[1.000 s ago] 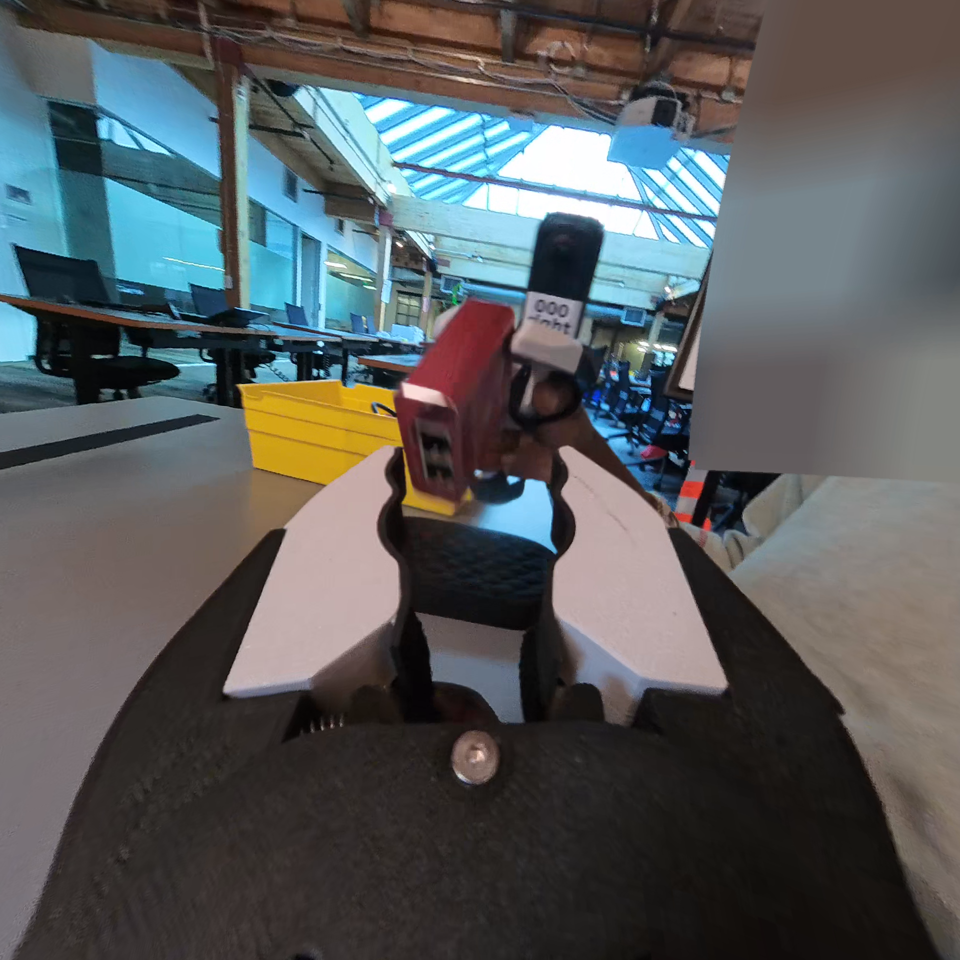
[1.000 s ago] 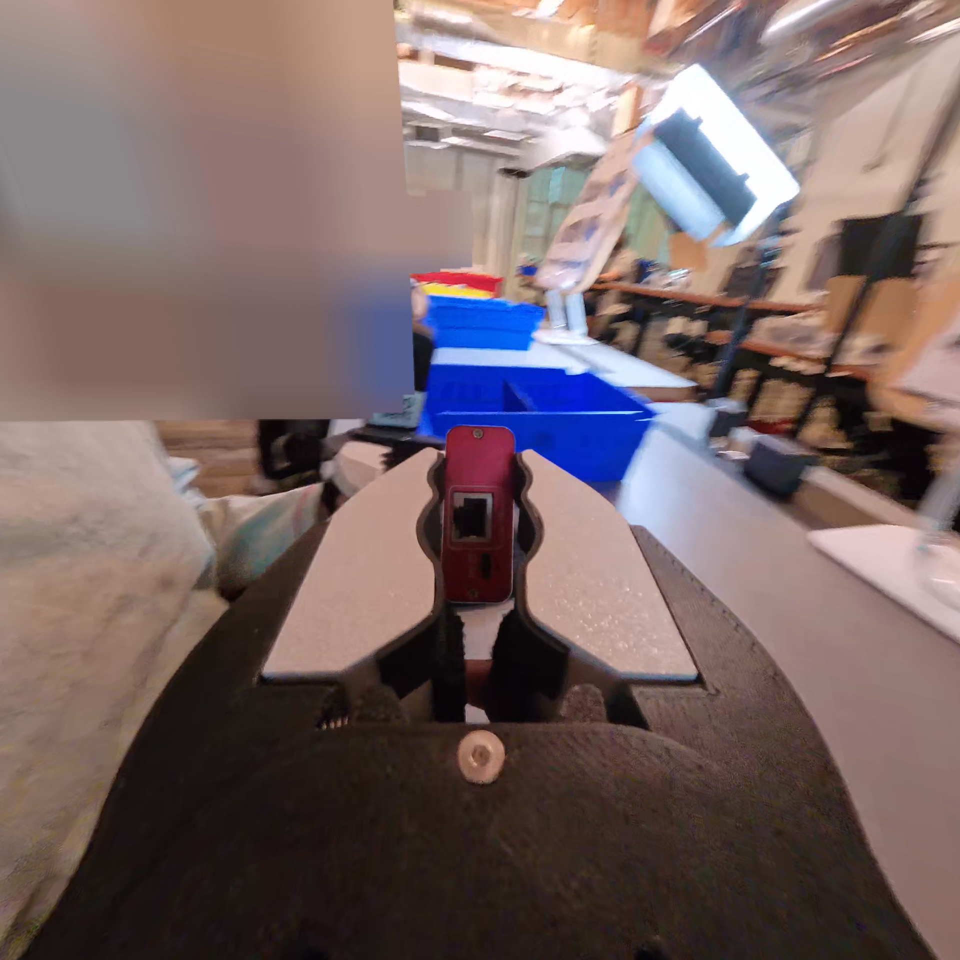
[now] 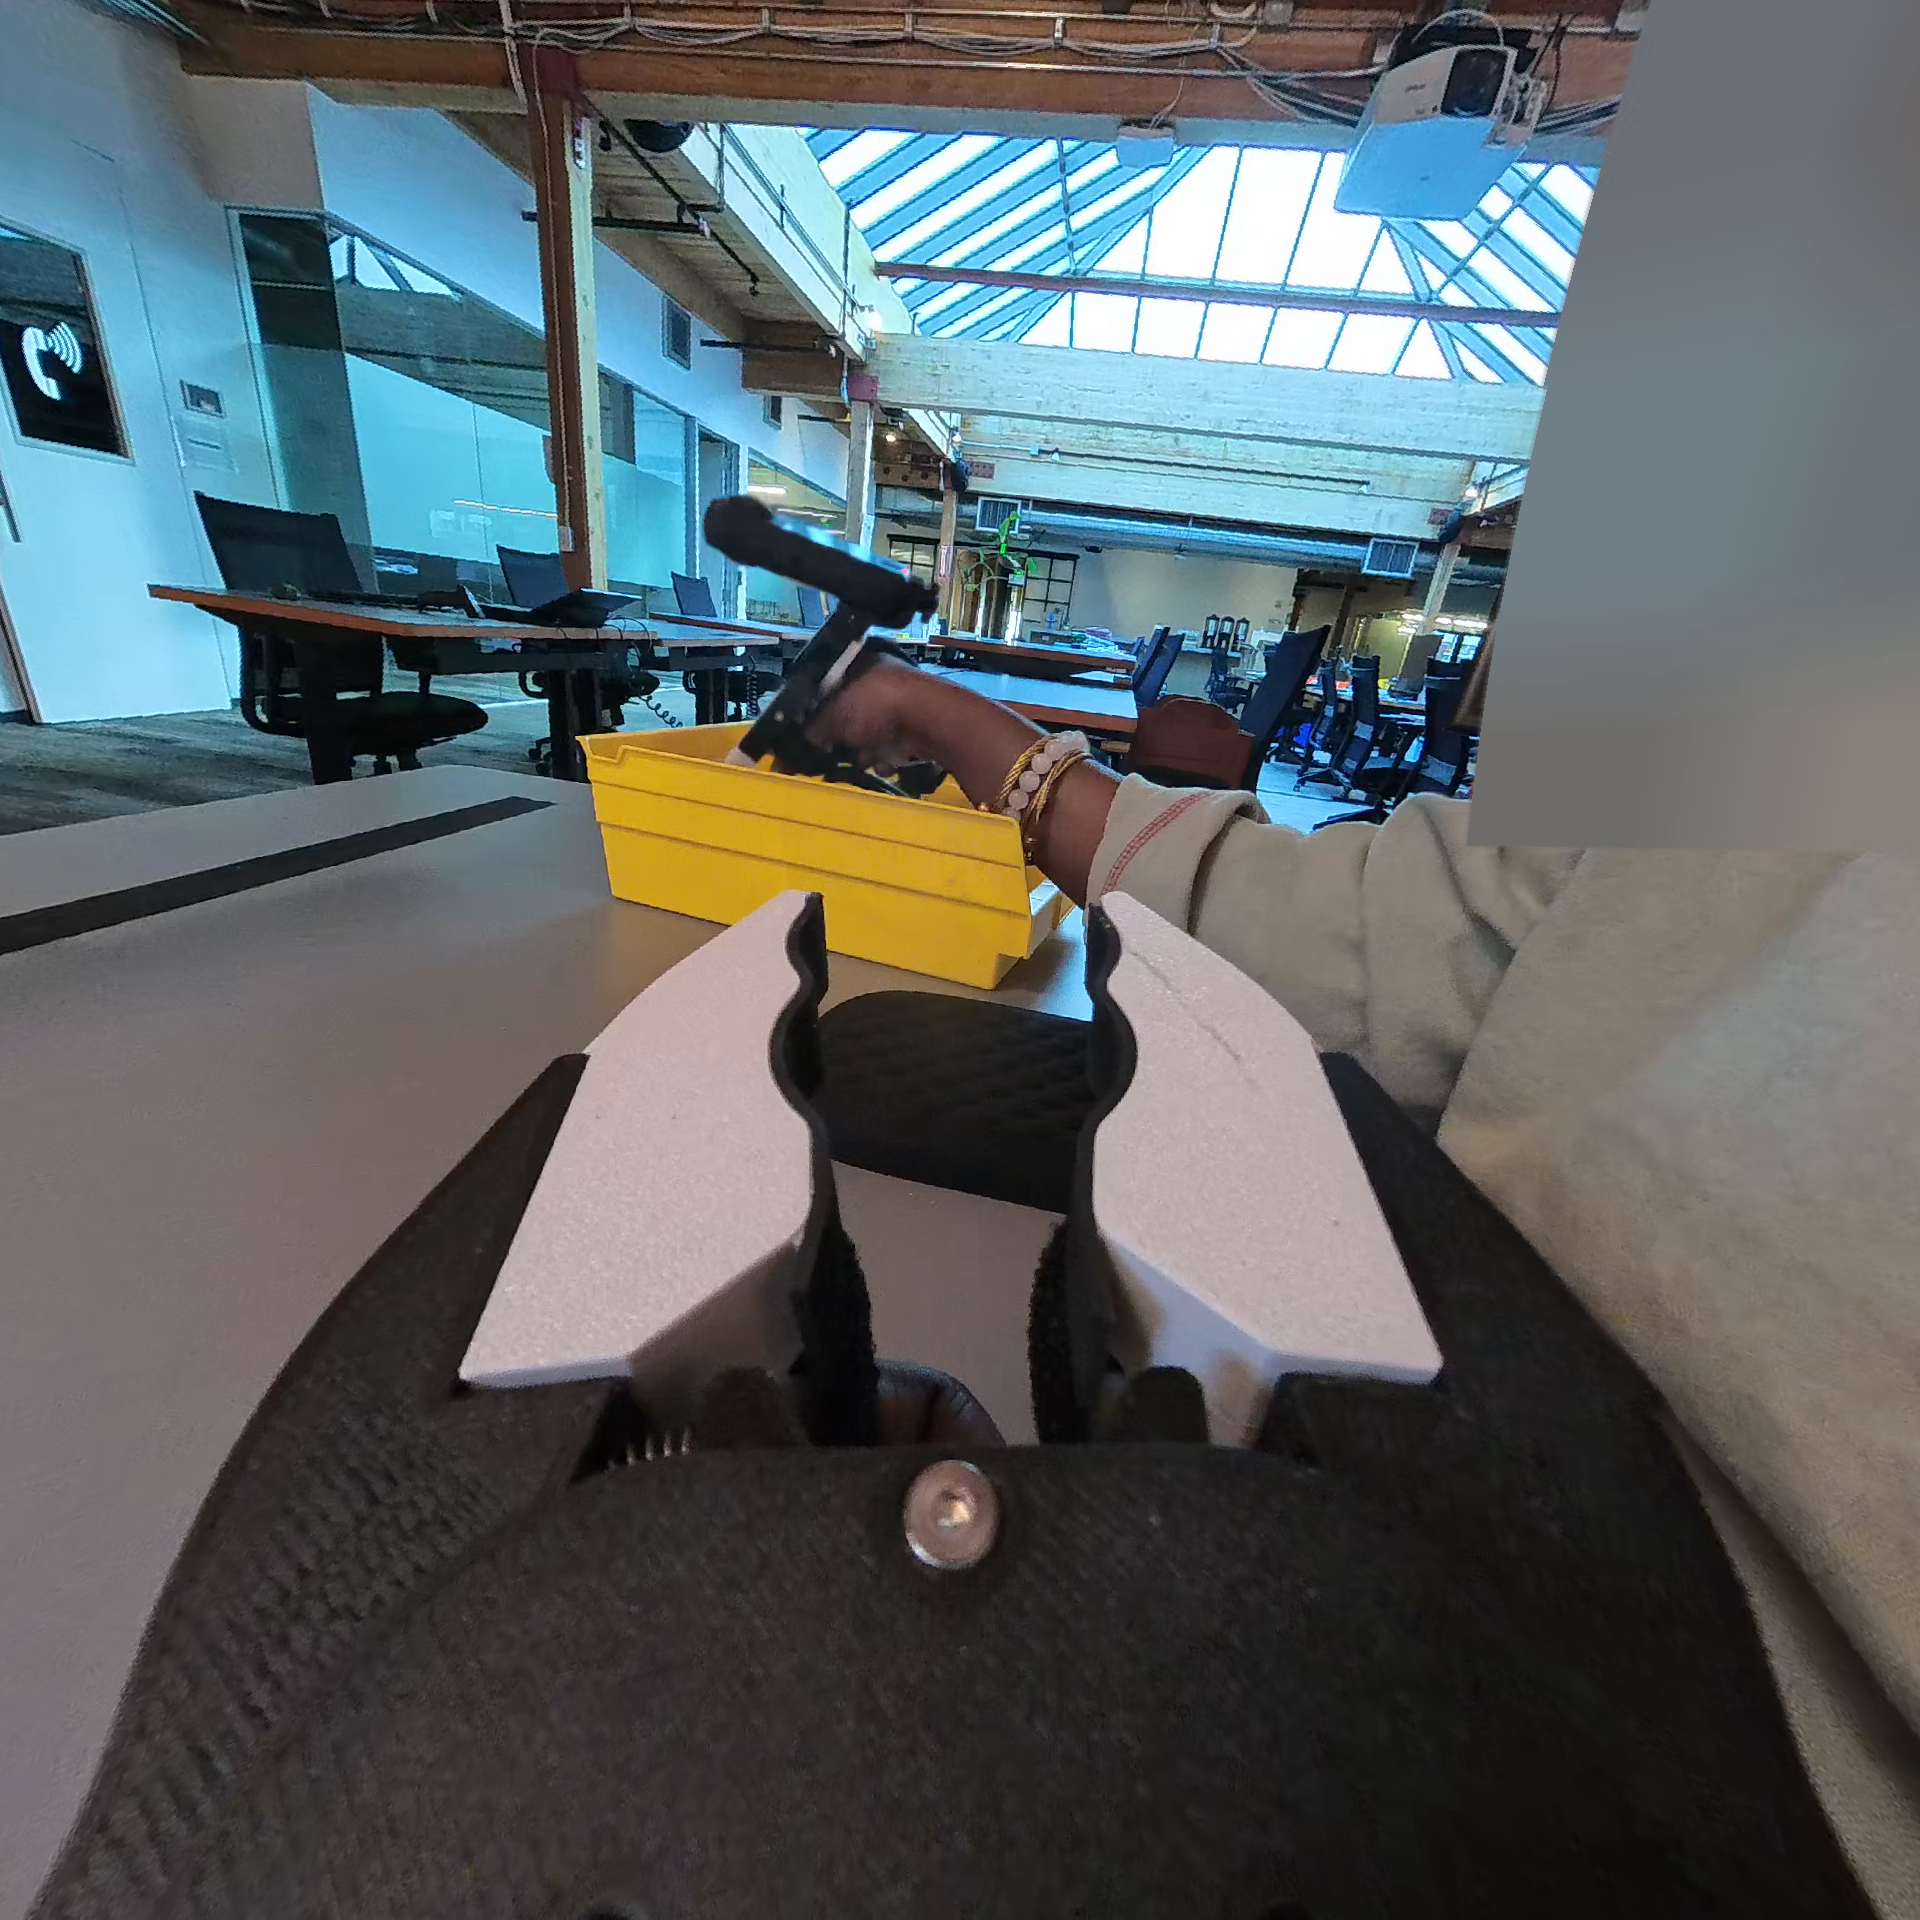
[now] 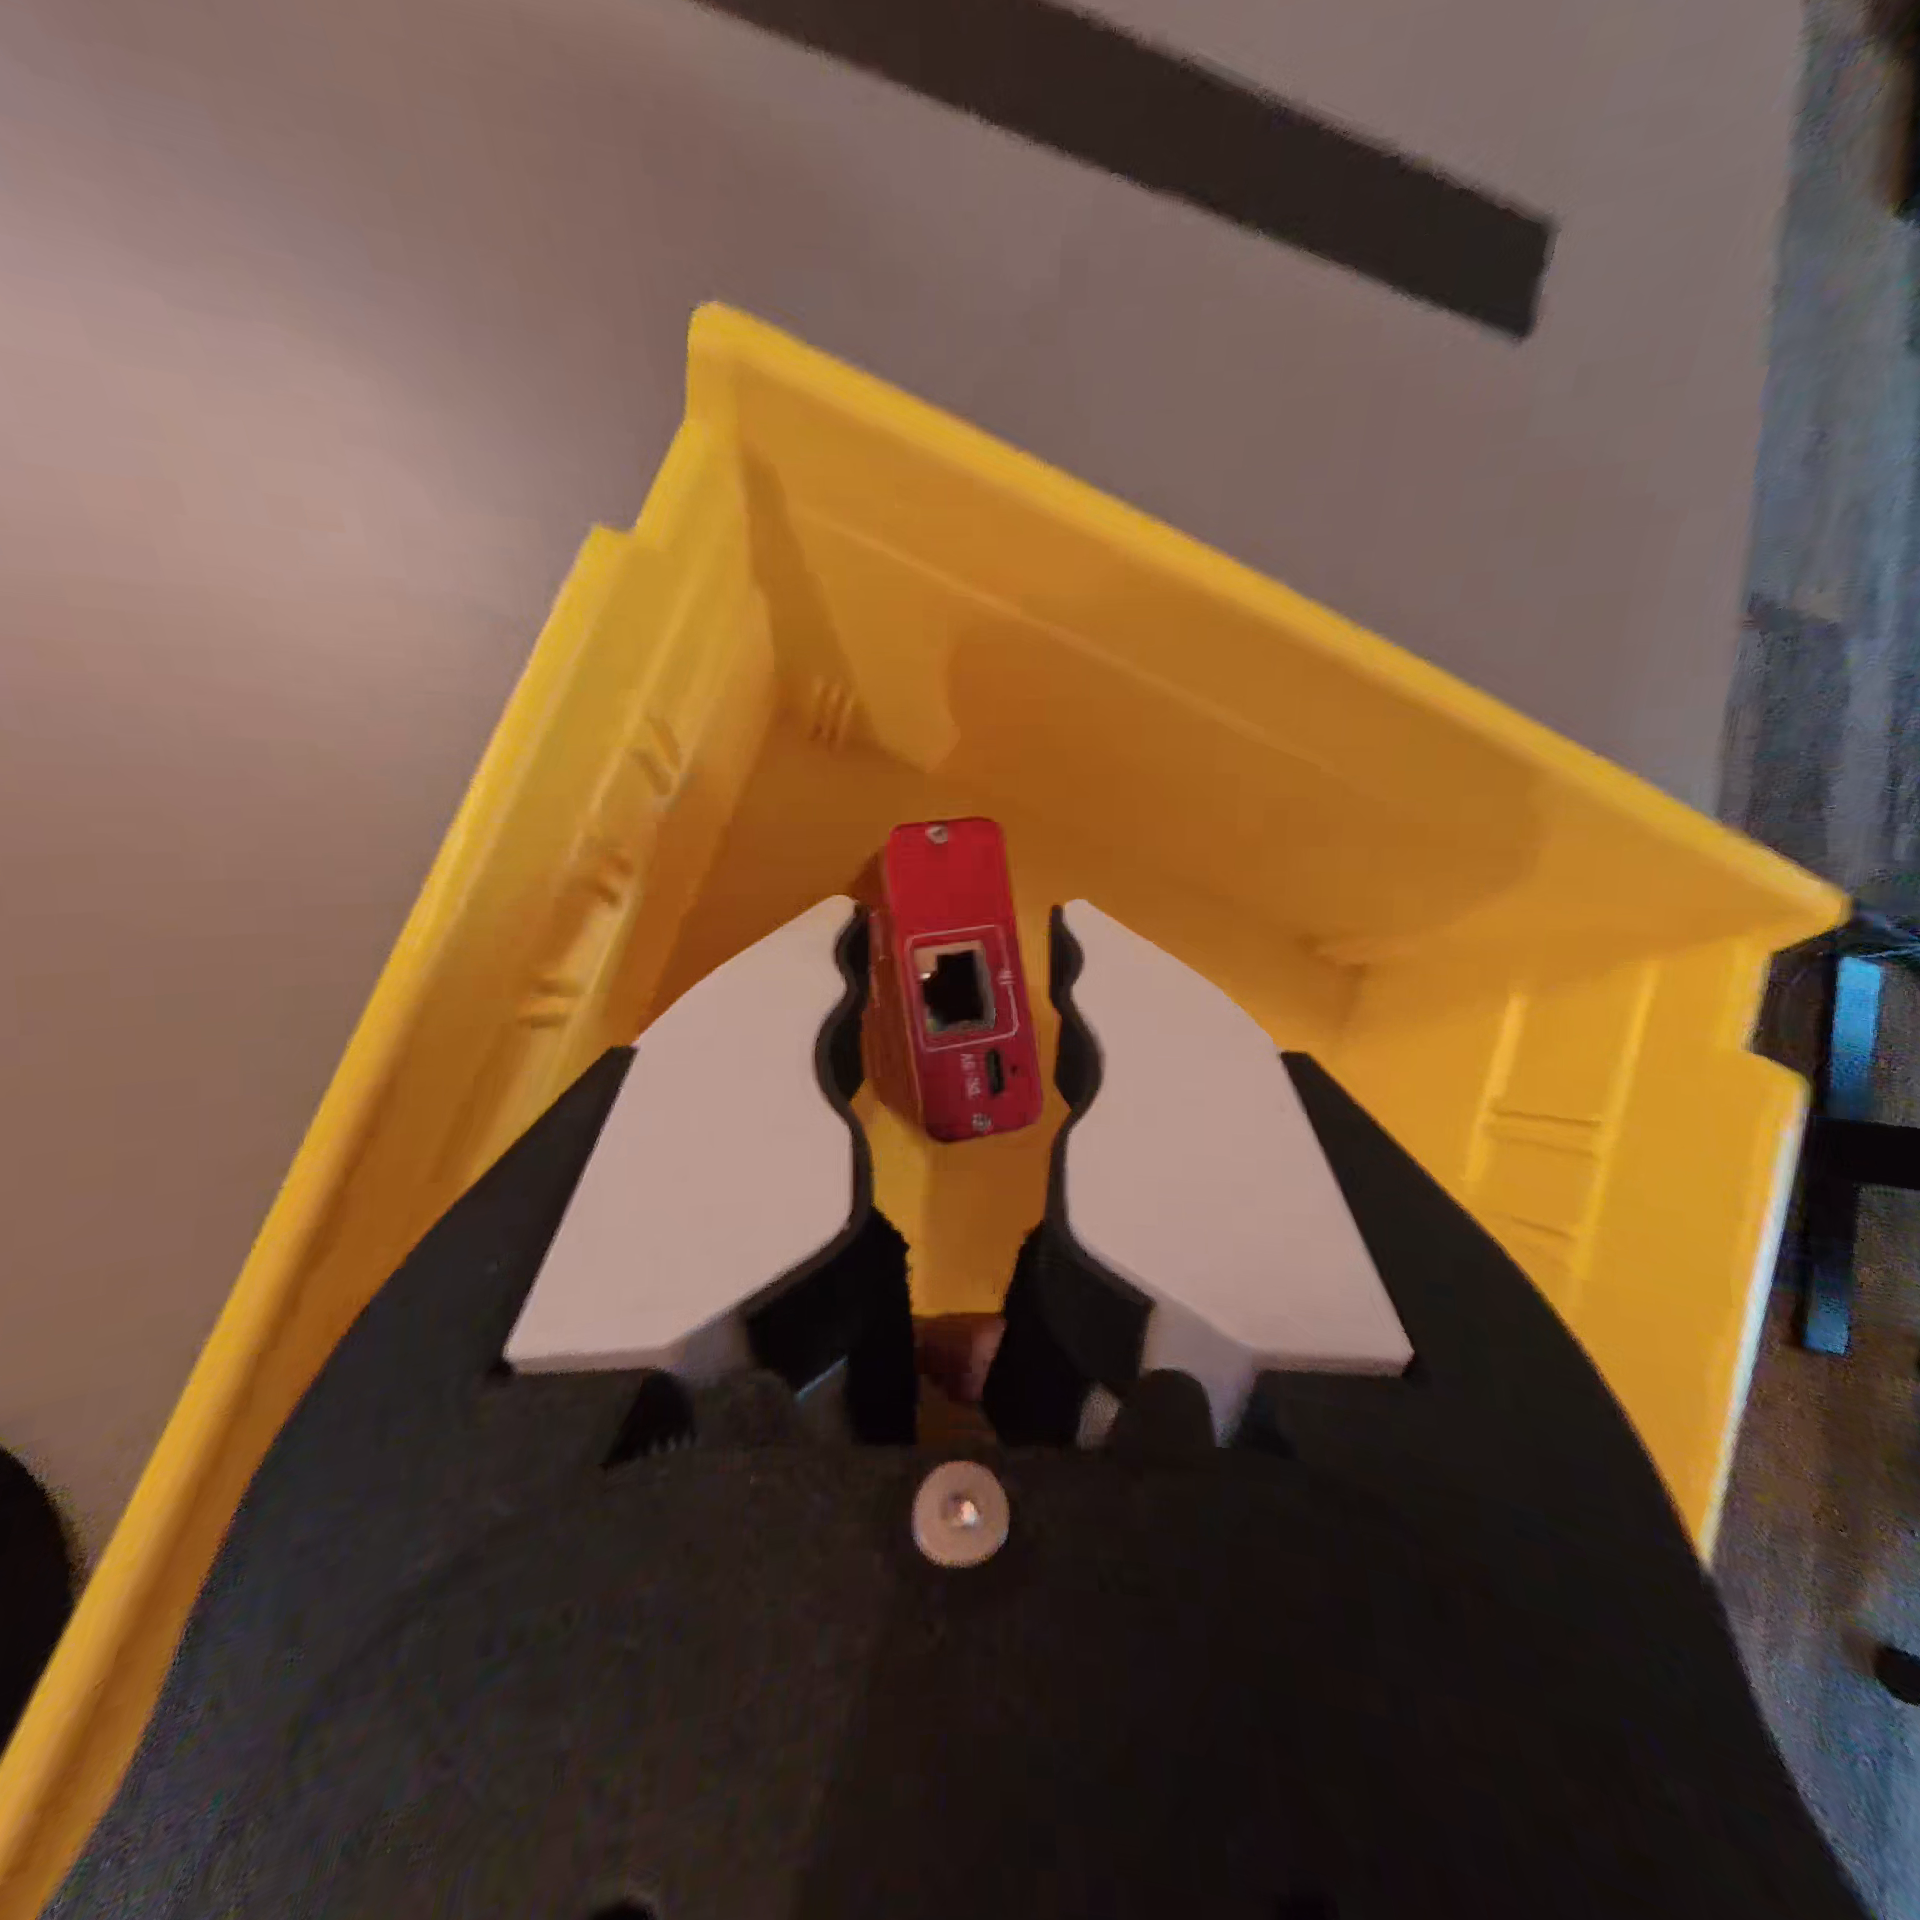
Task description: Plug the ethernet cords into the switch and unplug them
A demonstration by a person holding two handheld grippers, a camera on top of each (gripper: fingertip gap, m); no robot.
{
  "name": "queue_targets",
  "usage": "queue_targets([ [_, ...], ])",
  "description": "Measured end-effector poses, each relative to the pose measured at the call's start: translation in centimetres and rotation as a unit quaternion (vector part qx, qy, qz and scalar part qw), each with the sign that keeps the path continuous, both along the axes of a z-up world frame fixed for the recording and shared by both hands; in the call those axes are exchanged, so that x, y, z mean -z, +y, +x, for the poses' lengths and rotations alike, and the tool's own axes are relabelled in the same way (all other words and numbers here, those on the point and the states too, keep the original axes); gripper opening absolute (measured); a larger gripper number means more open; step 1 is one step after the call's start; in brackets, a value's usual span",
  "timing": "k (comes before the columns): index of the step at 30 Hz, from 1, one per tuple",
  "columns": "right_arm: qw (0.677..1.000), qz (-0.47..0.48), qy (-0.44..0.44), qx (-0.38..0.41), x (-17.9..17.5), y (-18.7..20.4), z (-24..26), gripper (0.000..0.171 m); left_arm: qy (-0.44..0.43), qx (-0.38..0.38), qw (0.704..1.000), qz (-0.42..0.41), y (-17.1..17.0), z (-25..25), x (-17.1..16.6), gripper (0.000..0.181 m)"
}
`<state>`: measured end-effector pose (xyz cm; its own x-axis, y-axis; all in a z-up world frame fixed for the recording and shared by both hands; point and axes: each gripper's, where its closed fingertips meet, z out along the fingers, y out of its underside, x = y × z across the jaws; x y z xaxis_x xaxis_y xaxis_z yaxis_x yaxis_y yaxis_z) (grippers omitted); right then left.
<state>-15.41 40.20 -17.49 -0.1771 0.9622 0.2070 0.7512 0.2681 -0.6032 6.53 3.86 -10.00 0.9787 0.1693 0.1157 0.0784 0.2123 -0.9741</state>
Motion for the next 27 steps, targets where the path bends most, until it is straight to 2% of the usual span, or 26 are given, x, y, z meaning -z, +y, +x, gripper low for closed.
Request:
queue_targets([
  [5,0.992,-0.005,0.123,0.014,-6.1,-0.8,1.5,0.060,0.002,-0.004,1.000,0.003,-0.1,-0.1,-0.1,0.048],
  [8,0.979,-0.032,0.199,-0.023,-10.0,-4.1,5.2,0.062,0.003,-0.009,1.000,0.007,-0.2,-0.2,-0.2,0.048],
  [10,0.973,-0.047,0.217,-0.065,-10.8,-7.1,8.3,0.060,0.003,-0.013,1.000,0.009,-0.3,-0.2,-0.3,0.048],
  [13,0.975,-0.039,0.191,-0.106,-9.0,-10.3,13.0,0.056,0.005,-0.020,1.000,0.011,-0.4,-0.4,-0.3,0.048],
  [18,0.995,0.021,0.081,-0.053,-2.2,-10.0,18.0,0.058,0.008,-0.042,0.999,0.016,-0.6,-0.9,-0.4,0.048],
  [20,0.998,0.033,0.052,-0.032,0.1,-9.3,18.5,0.057,0.014,-0.061,0.998,0.016,-0.8,-1.4,-0.4,0.048],
  [22,0.997,0.039,0.033,-0.050,1.8,-9.4,18.0,0.048,0.019,-0.078,0.997,0.017,-1.0,-1.7,-0.5,0.048],
  [27,0.992,0.088,0.062,-0.059,2.0,-9.0,15.1,0.019,0.023,-0.099,0.995,0.019,-1.3,-2.3,-0.6,0.048],
])
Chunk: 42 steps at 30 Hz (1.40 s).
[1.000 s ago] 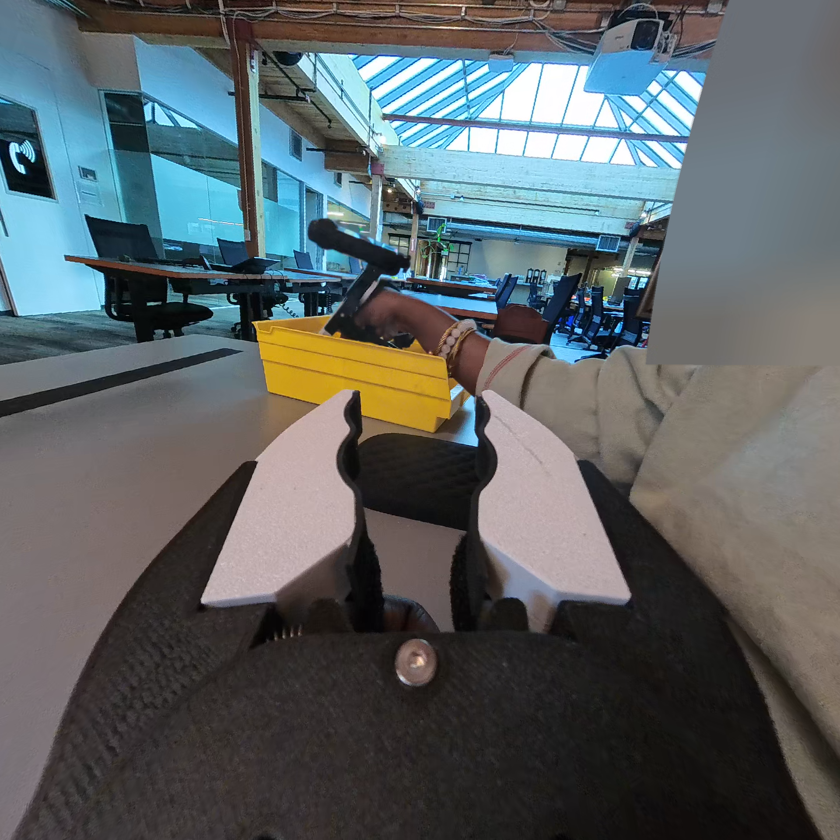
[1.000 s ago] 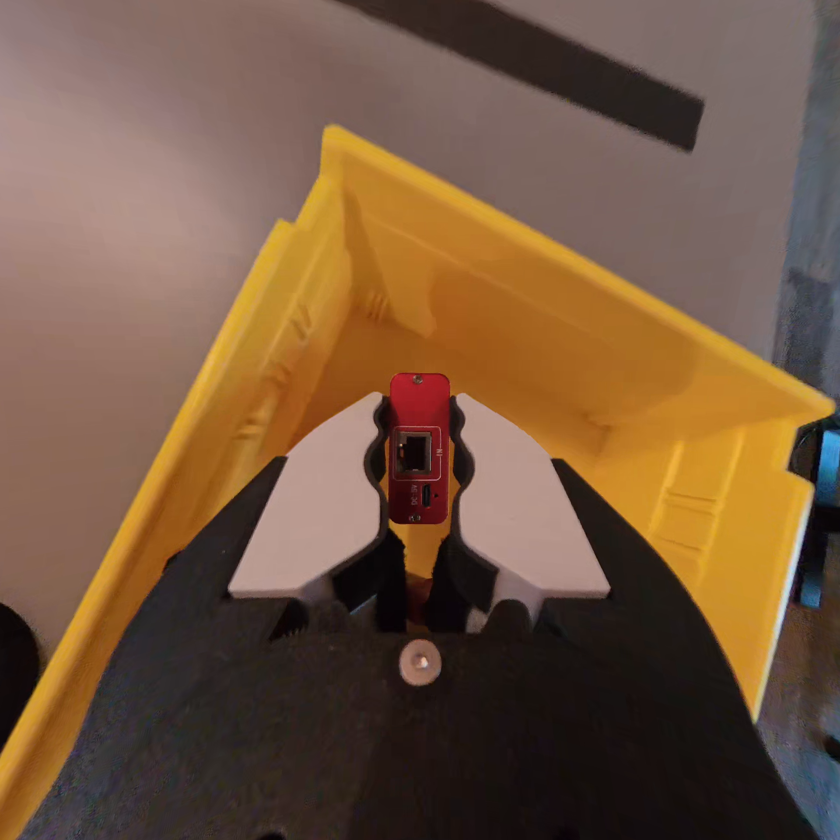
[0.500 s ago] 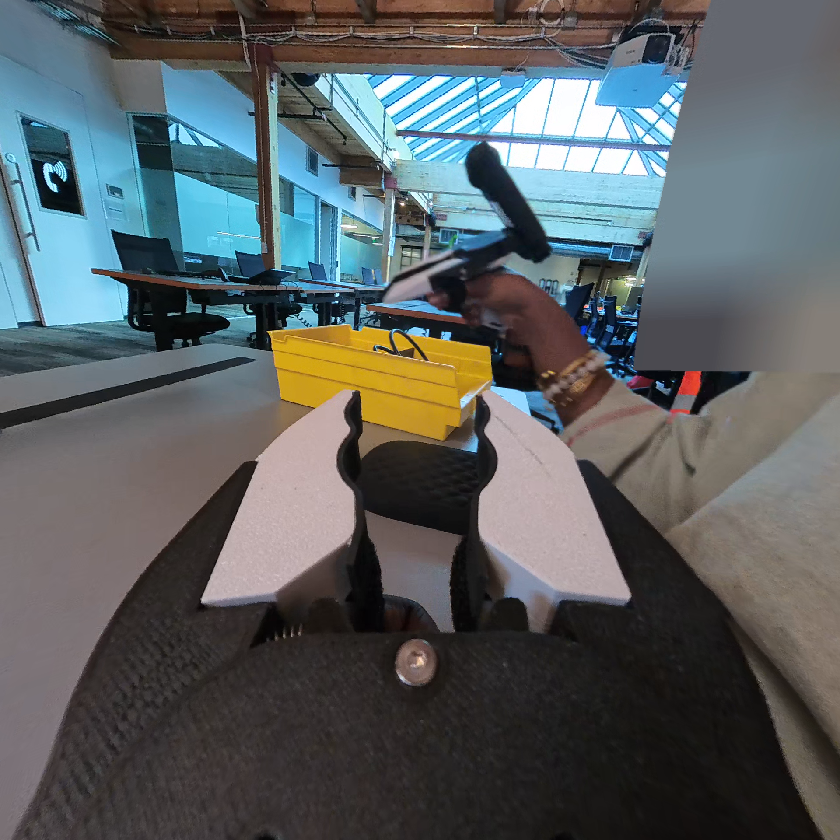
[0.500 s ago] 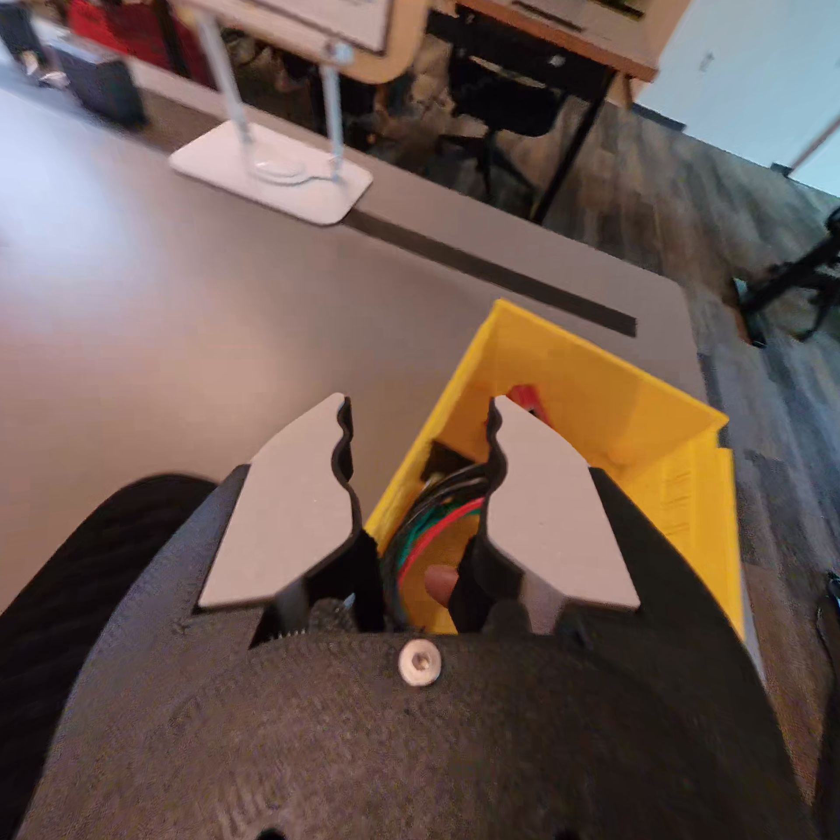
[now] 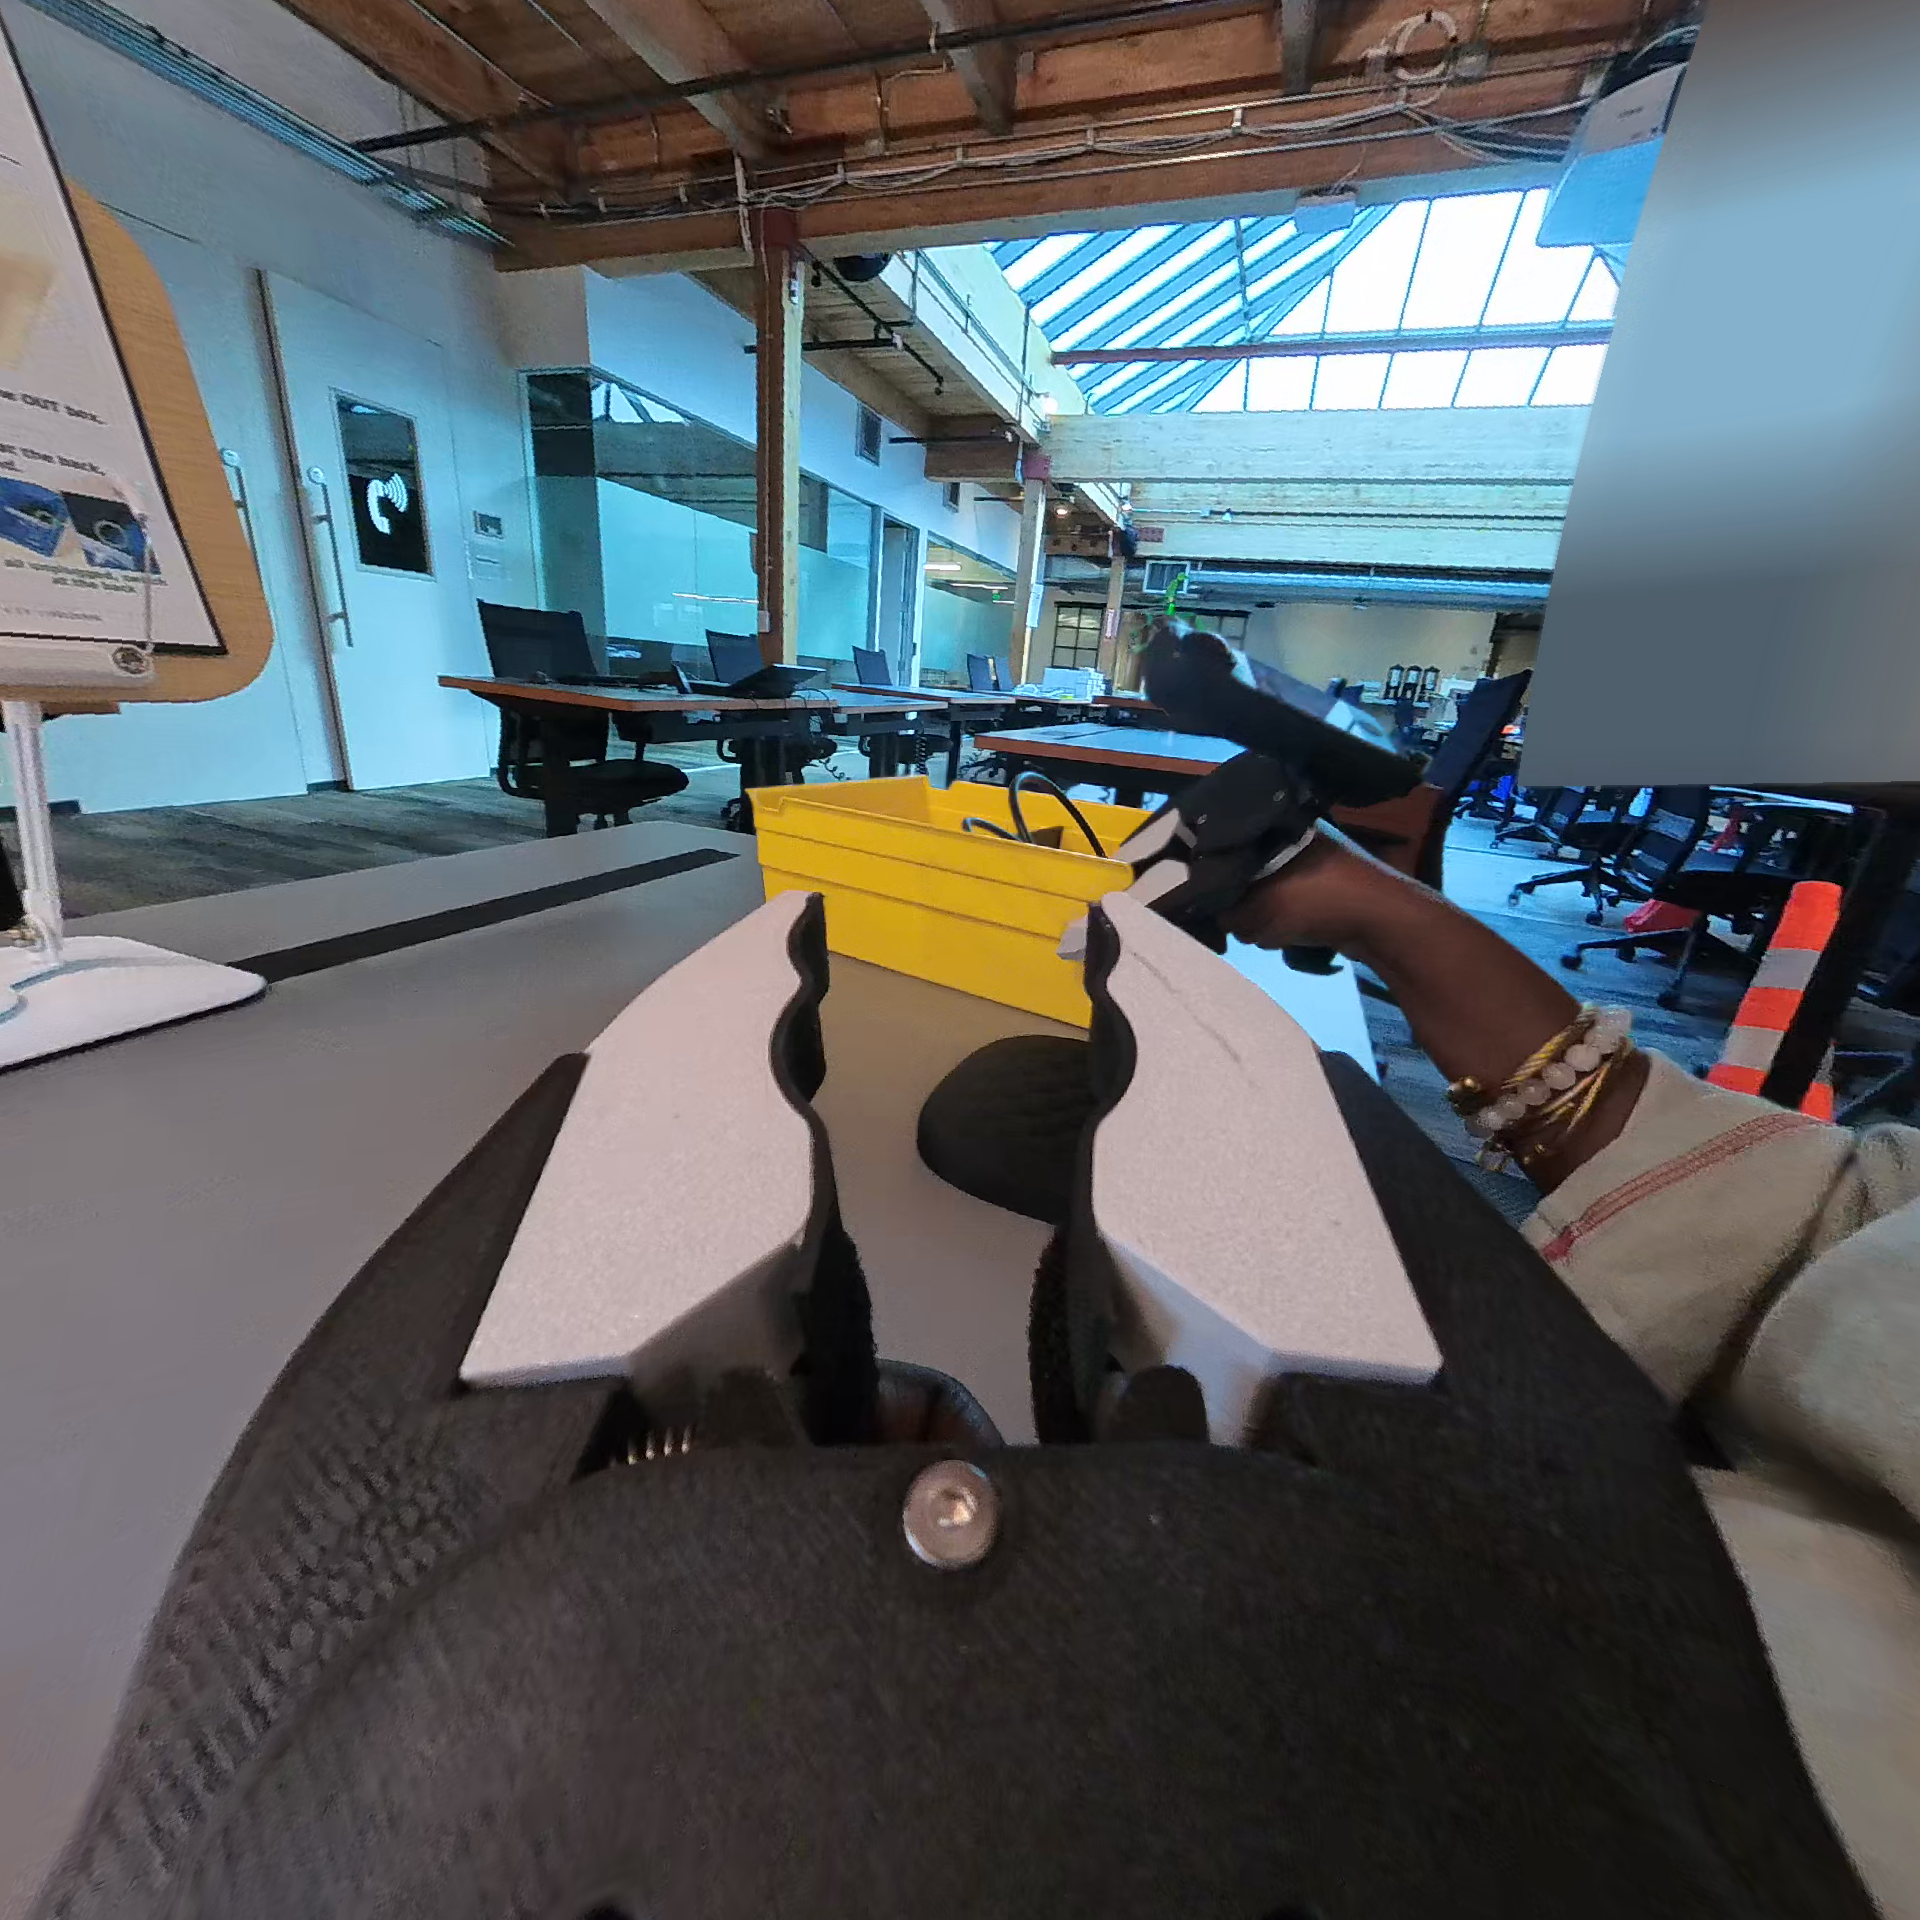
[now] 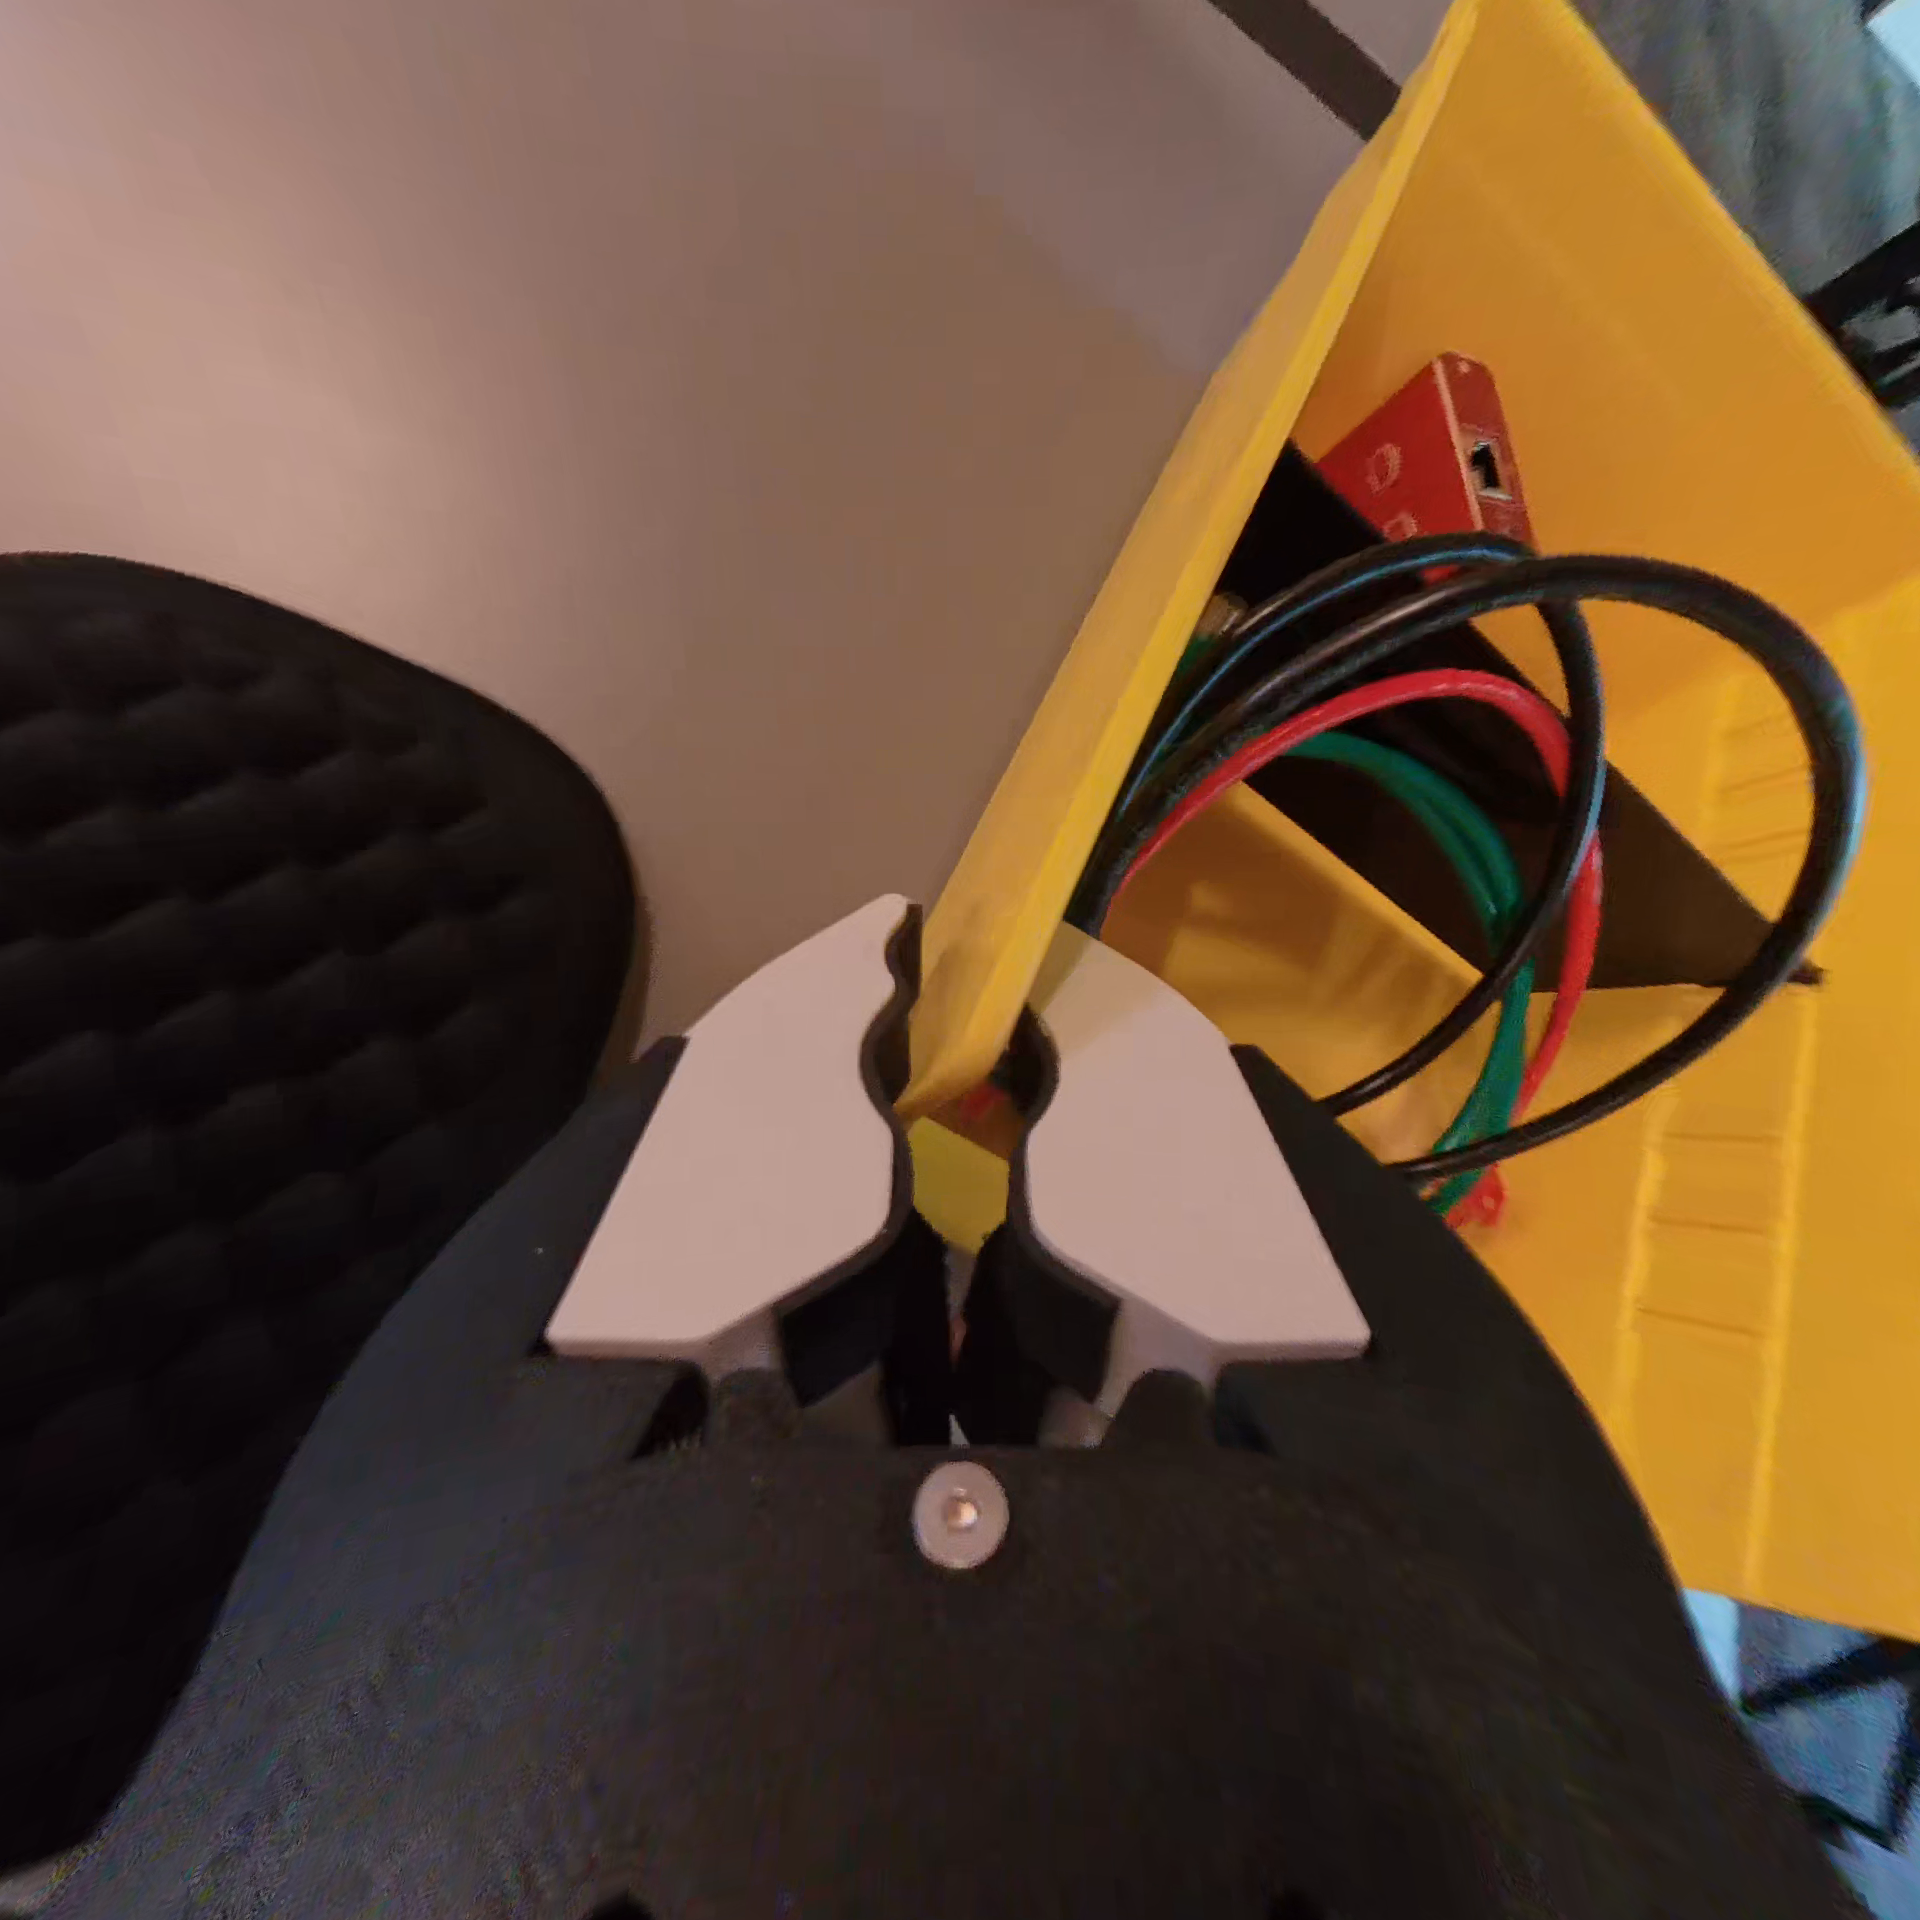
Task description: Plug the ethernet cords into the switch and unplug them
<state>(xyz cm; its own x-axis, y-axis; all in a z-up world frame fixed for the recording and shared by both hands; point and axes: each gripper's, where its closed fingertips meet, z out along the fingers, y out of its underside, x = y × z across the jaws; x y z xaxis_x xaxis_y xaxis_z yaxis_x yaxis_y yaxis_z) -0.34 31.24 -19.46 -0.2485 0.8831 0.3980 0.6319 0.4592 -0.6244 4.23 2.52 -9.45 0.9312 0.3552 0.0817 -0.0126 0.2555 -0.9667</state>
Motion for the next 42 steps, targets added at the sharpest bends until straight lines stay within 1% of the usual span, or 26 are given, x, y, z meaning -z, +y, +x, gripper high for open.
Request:
queue_targets([
  [1,1.000,0.019,-0.001,-0.001,0.0,0.1,-0.6,0.013,-0.001,-0.005,1.000,-0.001,-0.1,-0.2,0.0,0.048],
  [4,0.999,0.038,-0.012,-0.023,0.0,-0.8,-2.2,0.015,0.000,-0.012,1.000,-0.002,-0.2,-0.3,0.1,0.047],
  [13,0.996,0.025,-0.029,-0.083,0.1,-8.2,-6.7,0.020,0.005,-0.014,1.000,0.004,-0.3,-0.3,-0.2,0.047],
  [19,0.989,0.013,-0.028,-0.142,0.1,-15.1,-8.4,0.022,0.013,-0.018,1.000,0.004,-0.4,-0.1,-0.5,0.047],
  [22,0.983,-0.018,-0.020,-0.182,0.0,-19.2,-8.4,0.023,0.019,-0.017,1.000,0.011,-0.7,0.0,-0.9,0.047],
  [25,0.970,-0.063,-0.015,-0.234,0.0,-23.8,-7.8,0.028,0.015,-0.013,0.999,0.040,-1.7,0.2,-2.2,0.047],
  [28,0.955,-0.090,-0.014,-0.281,-0.1,-28.1,-7.1,0.033,0.029,-0.024,0.998,0.044,-3.4,0.6,-4.0,0.047],
  [30,0.949,-0.091,-0.013,-0.303,-0.1,-30.6,-6.8,0.034,0.054,-0.051,0.997,0.036,-5.2,0.8,-5.4,0.047],
  [32,0.942,-0.088,-0.009,-0.323,-0.1,-32.8,-6.6,0.035,0.077,-0.097,0.992,0.013,-7.6,0.7,-6.4,0.047],
  [34,0.936,-0.092,-0.005,-0.340,-0.1,-34.9,-6.4,0.036,0.083,-0.171,0.982,-0.020,-11.0,-0.3,-6.9,0.047],
  [36,0.929,-0.097,-0.002,-0.357,-0.1,-36.8,-6.2,0.038,0.080,-0.255,0.961,-0.067,-15.0,-1.5,-6.7,0.047],
  [37,0.925,-0.101,0.000,-0.368,-0.1,-37.7,-6.0,0.039,0.076,-0.299,0.947,-0.094,-17.3,-2.1,-6.4,0.047],
  [39,0.912,-0.112,0.003,-0.395,-0.1,-39.7,-5.5,0.042,0.057,-0.390,0.908,-0.143,-22.4,-3.0,-5.6,0.051],
  [42,0.894,-0.133,0.006,-0.428,-0.2,-42.4,-4.7,0.045,-0.001,-0.529,0.831,-0.172,-31.4,-3.8,-3.6,0.056],
])
